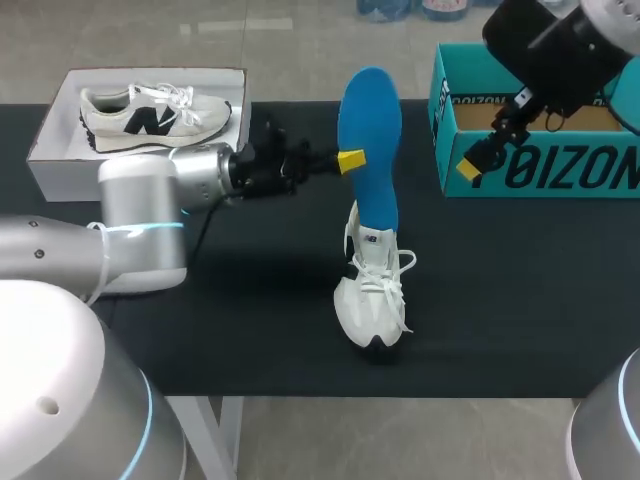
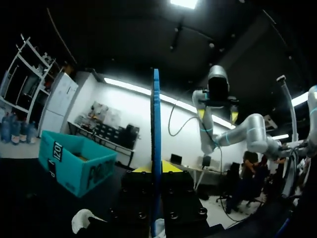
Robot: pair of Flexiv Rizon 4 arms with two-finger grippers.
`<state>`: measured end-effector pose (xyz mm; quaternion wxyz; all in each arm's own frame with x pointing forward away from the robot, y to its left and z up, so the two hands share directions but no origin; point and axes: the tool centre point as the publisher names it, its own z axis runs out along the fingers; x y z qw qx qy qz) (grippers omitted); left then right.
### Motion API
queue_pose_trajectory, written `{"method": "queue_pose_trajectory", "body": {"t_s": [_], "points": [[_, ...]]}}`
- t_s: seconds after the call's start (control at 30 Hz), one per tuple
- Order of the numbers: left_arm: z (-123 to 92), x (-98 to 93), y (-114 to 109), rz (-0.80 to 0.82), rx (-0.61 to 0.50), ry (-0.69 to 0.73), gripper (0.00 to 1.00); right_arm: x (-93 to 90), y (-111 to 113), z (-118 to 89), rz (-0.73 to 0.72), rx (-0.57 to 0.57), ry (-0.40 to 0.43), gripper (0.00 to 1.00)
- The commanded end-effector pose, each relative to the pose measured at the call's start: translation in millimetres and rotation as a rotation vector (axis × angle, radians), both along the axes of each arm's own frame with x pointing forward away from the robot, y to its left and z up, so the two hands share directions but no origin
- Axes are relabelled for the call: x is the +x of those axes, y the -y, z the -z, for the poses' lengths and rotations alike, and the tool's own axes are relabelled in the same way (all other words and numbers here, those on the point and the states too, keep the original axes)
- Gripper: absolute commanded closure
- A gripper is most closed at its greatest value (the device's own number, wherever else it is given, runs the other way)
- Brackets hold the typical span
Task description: Take the shoe out of the shoebox, open the shoe tongue, remove and reinsert the insole, then place the shoe into the shoebox
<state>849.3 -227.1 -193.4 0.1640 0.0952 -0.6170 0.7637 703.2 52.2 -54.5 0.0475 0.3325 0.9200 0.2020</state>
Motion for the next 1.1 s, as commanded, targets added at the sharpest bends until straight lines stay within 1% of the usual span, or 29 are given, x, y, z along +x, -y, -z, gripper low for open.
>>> {"method": "queue_pose_trajectory", "body": {"t_s": [0.03, 0.07, 0.23, 0.4, 0.6, 0.87, 1.1], "points": [[-8.0, -5.3, 1.0, 0.029, 0.115, -0.367, 1.00, 1.9, -1.6, 0.0, 0.000, -0.004, -0.003, 0.00], [-9.0, -5.2, 0.7, 0.025, 0.107, -0.408, 1.00, 1.9, -1.6, 0.0, 0.000, -0.004, -0.003, 0.00], [-11.8, -1.4, -3.7, -0.001, 0.104, -0.508, 1.00, 1.9, -1.6, 0.0, 0.000, -0.004, -0.003, 0.00], [-13.7, 3.2, -7.5, -0.029, 0.105, -0.516, 1.00, 1.9, -1.6, 0.0, 0.000, -0.004, -0.003, 0.00], [-12.3, 3.5, -8.6, -0.014, 0.087, -0.554, 1.00, 1.9, -1.6, 0.0, 0.000, -0.004, -0.003, 0.00], [-13.0, 7.8, -8.8, 0.000, 0.062, -0.569, 1.00, 1.9, -1.6, 0.0, 0.000, -0.004, -0.003, 0.00], [-9.9, 19.5, -10.4, -0.015, 0.091, -0.676, 1.00, 1.9, -1.6, 0.0, 0.000, -0.004, -0.003, 0.00]]}}
